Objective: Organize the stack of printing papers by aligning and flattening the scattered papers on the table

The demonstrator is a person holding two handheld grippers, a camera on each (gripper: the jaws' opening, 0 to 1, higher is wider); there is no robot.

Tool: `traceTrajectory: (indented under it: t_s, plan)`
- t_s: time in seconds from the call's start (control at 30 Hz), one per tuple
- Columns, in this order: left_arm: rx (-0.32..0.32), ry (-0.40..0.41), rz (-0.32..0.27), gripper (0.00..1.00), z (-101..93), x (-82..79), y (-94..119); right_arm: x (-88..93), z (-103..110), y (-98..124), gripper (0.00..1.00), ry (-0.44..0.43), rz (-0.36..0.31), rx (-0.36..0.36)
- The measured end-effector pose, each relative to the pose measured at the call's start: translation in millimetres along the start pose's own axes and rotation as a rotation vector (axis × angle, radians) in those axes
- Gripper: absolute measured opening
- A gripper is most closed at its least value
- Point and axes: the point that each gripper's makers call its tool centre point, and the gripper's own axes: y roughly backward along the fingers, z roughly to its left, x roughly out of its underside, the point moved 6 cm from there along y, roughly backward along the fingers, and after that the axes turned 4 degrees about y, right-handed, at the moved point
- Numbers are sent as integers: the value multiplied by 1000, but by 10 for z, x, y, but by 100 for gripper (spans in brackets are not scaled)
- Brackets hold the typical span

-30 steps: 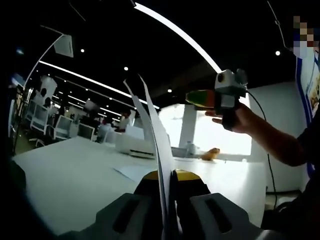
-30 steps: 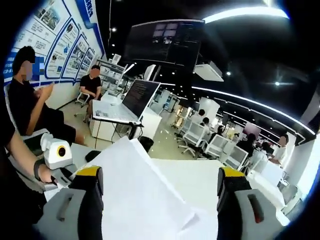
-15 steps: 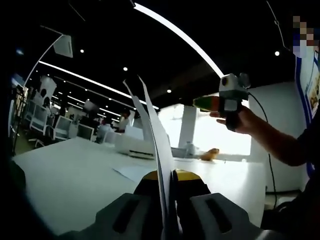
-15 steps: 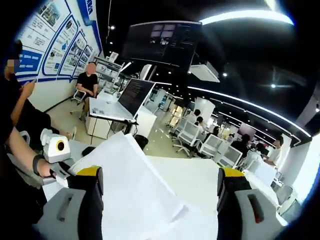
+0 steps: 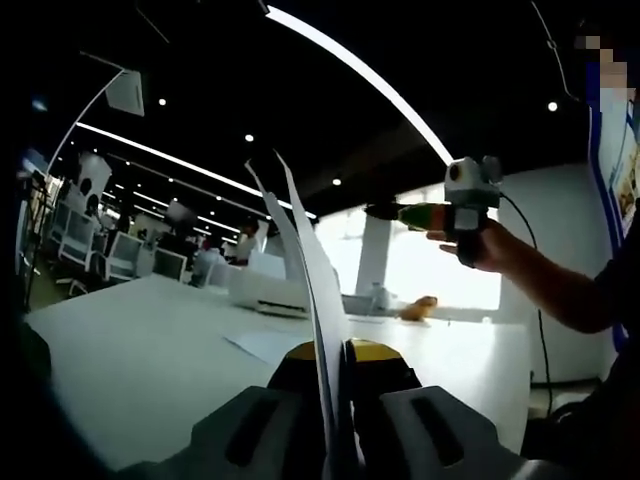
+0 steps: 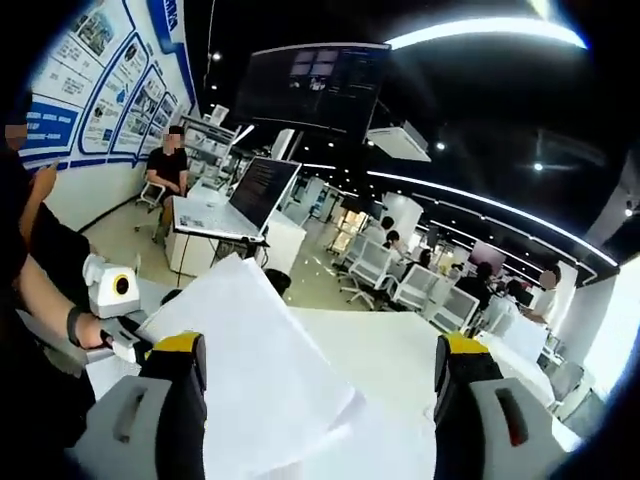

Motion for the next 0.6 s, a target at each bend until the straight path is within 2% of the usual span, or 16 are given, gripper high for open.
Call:
traceTrajectory:
  t_s: [0.33,0.6]
  plan:
    - [3,1,3,7,-9,4,2,21,-86,156,90,0,16,23]
    - [5,4,-2,7,-14,-3,11,13,-164,291,90,-13,3,55]
